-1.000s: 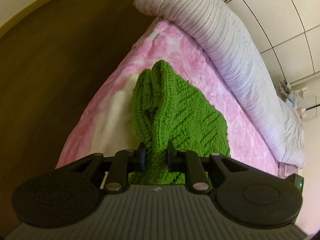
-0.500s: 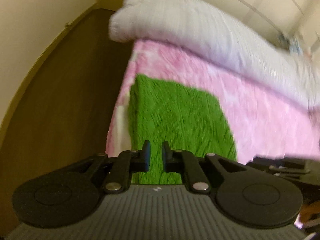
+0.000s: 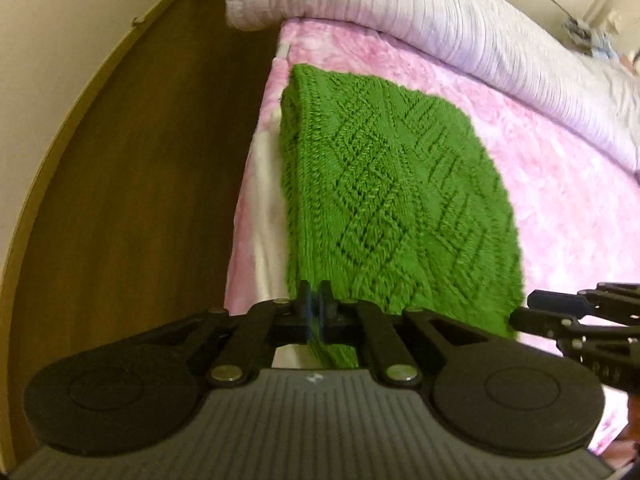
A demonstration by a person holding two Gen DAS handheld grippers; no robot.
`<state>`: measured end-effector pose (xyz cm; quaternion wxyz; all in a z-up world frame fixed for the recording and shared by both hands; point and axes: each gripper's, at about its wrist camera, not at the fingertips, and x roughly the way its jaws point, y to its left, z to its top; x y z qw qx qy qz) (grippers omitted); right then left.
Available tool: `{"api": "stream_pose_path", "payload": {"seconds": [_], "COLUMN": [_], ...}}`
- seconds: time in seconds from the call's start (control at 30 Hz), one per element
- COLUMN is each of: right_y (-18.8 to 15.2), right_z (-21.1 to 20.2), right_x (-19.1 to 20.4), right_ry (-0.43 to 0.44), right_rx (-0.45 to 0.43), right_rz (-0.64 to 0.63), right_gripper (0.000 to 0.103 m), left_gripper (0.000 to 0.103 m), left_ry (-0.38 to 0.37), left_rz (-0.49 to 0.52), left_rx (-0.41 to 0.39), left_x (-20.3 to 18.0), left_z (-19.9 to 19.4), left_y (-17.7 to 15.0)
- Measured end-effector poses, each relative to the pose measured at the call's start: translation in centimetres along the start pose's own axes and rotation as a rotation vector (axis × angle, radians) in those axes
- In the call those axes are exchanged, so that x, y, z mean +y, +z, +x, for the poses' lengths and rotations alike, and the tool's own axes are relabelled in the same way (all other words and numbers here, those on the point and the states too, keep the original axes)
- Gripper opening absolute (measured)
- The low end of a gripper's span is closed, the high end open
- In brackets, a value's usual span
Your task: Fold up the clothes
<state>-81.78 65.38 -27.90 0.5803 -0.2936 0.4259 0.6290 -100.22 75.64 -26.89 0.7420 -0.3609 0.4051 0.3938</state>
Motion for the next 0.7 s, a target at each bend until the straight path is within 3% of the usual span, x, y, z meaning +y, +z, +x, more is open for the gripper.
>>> {"api": "stream_pose_path", "payload": {"seconds": [0.17, 0.23, 0.3, 0.4, 0.5, 0.7], "right_y": [0.2, -0.1, -0.4, -0.9, 0.5, 5.1], "right_z": [-1.8, -1.6, -0.4, 1.2, -0.4, -2.8], "right_x": [-0.6, 0.1, 0.9, 2.0, 2.5, 1.4], "right_ry": [0.041, 0.067, 0.082, 0.023, -0.007, -0.034], "right_rx": [-0.044, -0.034, 0.03, 0.127, 0.13, 0.037], "right_rz": [0.062, 0.044, 0.013, -0.042, -0.046, 0.098], "right_gripper": [0.031, 0.031, 0.031, 0.031, 0.031, 0.031], "left_gripper": [0.002, 0.002, 0.002, 0.004, 0.003, 0.003], "left_ry": [-0.095, -0.074, -0.043, 0.004, 0.048, 0.01], "left_rz": [-0.074, -0.059, -0.04, -0.013, 0.014, 0.089], "left_rx": [-0.019, 0.013, 0.044, 0.09, 0.133, 0.04], "left_x": [-0.3, -0.9, -1.2, -1.6, -2.0, -2.9], "left_z": [-2.4, -1.5, -1.3, -0.9, -0.6, -2.5], "left_y": [-1.3, -1.9, -2.0, -2.3, -2.5, 3.4]}}
